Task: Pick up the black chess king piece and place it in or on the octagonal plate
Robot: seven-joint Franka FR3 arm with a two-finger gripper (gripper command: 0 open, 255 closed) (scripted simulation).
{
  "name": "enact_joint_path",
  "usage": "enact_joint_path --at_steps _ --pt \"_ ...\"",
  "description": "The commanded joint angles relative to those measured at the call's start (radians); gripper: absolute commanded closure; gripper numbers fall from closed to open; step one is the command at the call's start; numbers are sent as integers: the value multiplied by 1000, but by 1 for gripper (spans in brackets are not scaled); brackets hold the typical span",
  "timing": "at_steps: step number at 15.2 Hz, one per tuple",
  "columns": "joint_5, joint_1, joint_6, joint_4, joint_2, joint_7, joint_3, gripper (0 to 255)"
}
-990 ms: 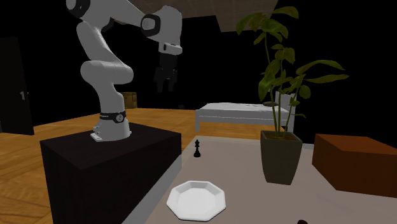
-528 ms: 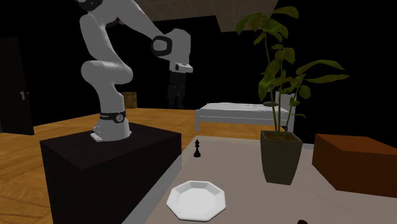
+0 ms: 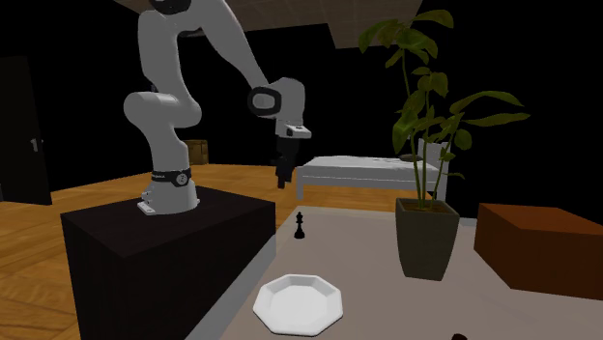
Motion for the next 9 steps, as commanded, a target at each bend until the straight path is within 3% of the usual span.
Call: enact_joint_path --at_steps 1,4,8,9 --pt "-42 9 70 19 82 42 16 0" --pt "-145 38 157 70 217 130 13 0" --pt "-281 124 246 158 388 244 -42 0" --pt "-281 128 247 159 390 244 -45 0"
